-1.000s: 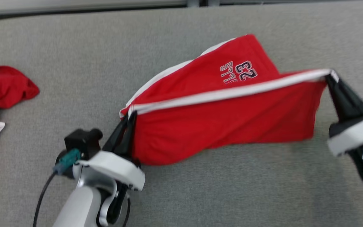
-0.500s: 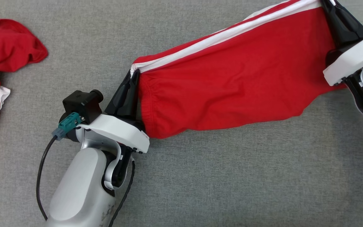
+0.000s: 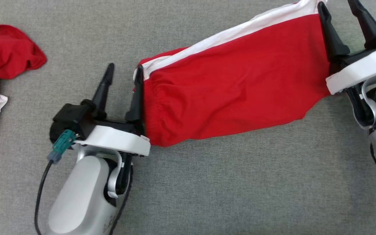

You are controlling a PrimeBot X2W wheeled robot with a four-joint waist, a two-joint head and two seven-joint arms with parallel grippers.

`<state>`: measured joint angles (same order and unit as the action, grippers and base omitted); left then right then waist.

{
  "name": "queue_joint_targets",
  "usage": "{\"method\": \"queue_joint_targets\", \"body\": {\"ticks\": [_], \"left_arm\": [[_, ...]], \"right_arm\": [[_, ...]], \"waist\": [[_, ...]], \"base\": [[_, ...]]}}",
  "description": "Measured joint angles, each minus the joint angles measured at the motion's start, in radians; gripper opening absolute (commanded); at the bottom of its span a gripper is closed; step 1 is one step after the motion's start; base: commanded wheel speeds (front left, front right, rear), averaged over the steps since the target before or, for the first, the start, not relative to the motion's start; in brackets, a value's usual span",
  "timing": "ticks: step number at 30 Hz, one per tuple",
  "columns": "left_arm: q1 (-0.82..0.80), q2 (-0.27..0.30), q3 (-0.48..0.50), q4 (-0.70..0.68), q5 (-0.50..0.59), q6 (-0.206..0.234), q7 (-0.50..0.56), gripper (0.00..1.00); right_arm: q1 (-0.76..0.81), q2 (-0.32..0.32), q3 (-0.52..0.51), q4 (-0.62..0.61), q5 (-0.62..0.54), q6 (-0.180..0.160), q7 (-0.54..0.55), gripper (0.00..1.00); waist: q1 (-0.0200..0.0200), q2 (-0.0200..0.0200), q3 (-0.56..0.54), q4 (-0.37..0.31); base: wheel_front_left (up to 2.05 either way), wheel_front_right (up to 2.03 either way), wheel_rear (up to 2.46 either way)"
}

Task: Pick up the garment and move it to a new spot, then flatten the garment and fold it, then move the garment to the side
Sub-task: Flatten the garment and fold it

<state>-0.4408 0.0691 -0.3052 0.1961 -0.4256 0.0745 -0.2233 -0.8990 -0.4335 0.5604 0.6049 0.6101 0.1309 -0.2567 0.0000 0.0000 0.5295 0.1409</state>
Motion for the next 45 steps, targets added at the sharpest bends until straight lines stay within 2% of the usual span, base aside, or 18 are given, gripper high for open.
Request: {"method": "queue_joint_targets", "body": {"ticks": [9, 16, 24, 31, 45], "left_arm": [[0.025, 0.042, 0.069, -0.117, 0.09, 0.078, -0.036, 1.0], [0.085, 0.061, 0.085, -0.123, 0.12, 0.089, -0.038, 1.0], [0.184, 0.075, 0.083, -0.114, 0.127, 0.091, -0.038, 1.0], [0.305, 0.093, 0.082, -0.123, 0.128, 0.111, -0.037, 1.0], [0.328, 0.103, 0.071, -0.14, 0.12, 0.12, -0.013, 1.0]], "right_arm": [[0.215, 0.065, -0.233, -0.232, -0.162, 0.0, -0.004, 1.0], [0.422, 0.091, -0.343, -0.361, -0.235, 0.0, -0.002, 1.0], [0.615, 0.126, -0.4, -0.482, -0.271, 0.0, 0.063, 1.0], [0.747, 0.163, -0.431, -0.58, -0.298, 0.0, 0.129, 1.0], [0.78, 0.172, -0.454, -0.628, -0.312, 0.0, 0.178, 1.0]], "waist": [[0.0, 0.0, -0.053, -0.062], [0.0, 0.0, -0.114, -0.099], [0.0, 0.0, -0.176, -0.137], [0.0, 0.0, -0.241, -0.169], [0.0, 0.0, -0.264, -0.165]], "base": [[0.0, 0.0, 0.0], [0.0, 0.0, 0.0], [0.0, 0.0, 0.0], [0.0, 0.0, 0.0], [0.0, 0.0, 0.0]]}}
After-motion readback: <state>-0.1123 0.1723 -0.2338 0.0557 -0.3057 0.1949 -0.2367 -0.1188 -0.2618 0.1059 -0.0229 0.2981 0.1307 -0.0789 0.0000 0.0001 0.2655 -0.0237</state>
